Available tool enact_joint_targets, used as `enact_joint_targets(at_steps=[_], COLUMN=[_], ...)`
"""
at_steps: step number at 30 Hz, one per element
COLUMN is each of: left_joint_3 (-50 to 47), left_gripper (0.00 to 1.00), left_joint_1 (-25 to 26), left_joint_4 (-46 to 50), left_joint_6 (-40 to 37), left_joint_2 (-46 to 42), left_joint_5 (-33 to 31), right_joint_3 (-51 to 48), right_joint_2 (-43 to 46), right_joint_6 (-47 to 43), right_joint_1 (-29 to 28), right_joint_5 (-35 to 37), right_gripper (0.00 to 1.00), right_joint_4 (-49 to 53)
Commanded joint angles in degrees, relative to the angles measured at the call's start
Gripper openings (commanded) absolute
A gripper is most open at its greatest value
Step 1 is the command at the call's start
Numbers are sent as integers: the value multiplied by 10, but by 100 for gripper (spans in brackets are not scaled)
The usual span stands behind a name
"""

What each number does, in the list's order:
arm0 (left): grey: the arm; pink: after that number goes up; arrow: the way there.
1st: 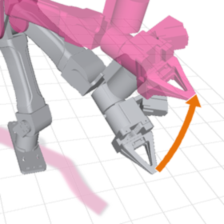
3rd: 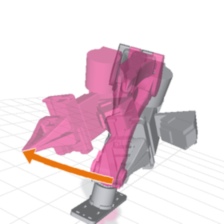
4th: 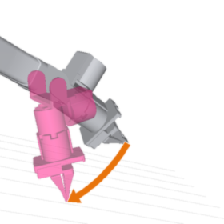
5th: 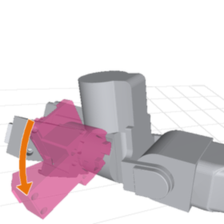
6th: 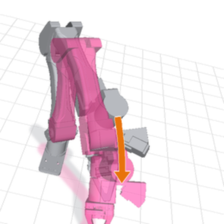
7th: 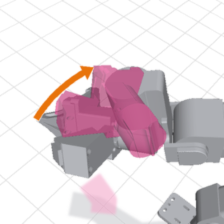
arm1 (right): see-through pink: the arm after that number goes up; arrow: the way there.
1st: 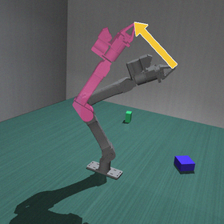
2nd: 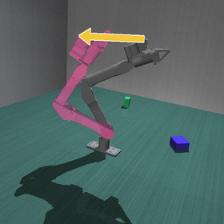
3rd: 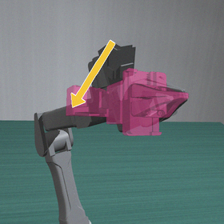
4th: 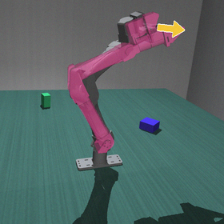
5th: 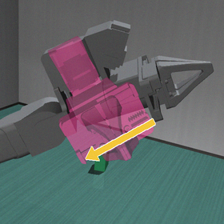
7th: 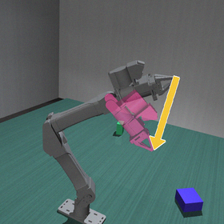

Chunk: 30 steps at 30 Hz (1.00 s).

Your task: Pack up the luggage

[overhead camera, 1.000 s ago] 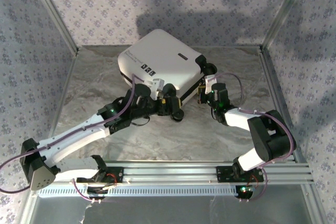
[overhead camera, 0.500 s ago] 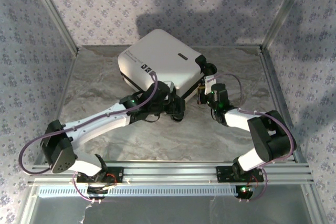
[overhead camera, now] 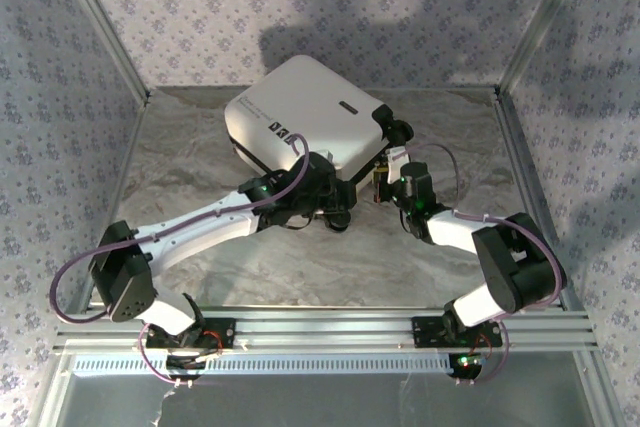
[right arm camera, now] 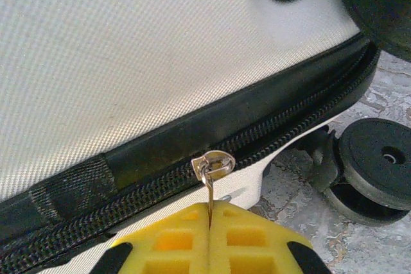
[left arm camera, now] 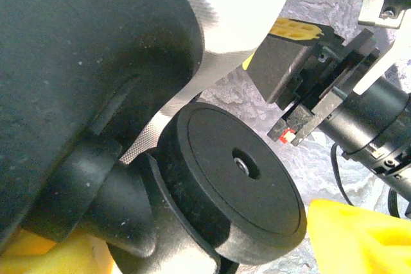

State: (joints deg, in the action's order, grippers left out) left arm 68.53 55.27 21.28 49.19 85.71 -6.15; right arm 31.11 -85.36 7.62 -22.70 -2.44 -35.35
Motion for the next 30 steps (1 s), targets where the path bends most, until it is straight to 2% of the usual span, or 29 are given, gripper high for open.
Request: enact_joint_targets(at_steps=[1,5,7,10,12,14,18,25,30], left_joint_3=[17,-5,-11,-16,-25,-35,-52,-93,-114], left_gripper=[76,75,71,57,42,32,18,10,9], left_joint_1=[-3,-7,-9,-9,-10,-13,-24,-58,-111], left_joint_4=[-48,-83,-95,-106,-109,-110,-108,-106,-77], left_joint_6=[21,52,59,59,56,53,40,29,3], left_joint_2=[10,5,4,1,-5,-12,-28,-69,-116], left_joint_5=[-47,-63,-68,-70,-78,-79,-66,-59,-63], right_joint_3=[-3,-4,-4,-4,-3,0,5,11,10], right_joint_2=[18,19,20,19,19,19,19,13,14], right_joint_6=[-16,-16,-17,-19,-21,-26,-31,-26,-21], right_joint_1=[-17,-20,-22,-23,-21,-18,0,31,33], right_joint_5=[-32,-31,-31,-29,-28,-27,-29,-24,-13], right_gripper=[0,0,0,0,0,0,0,0,0], right_joint_4=[-25,-26,-26,-24,-23,-21,-18,-20,-15])
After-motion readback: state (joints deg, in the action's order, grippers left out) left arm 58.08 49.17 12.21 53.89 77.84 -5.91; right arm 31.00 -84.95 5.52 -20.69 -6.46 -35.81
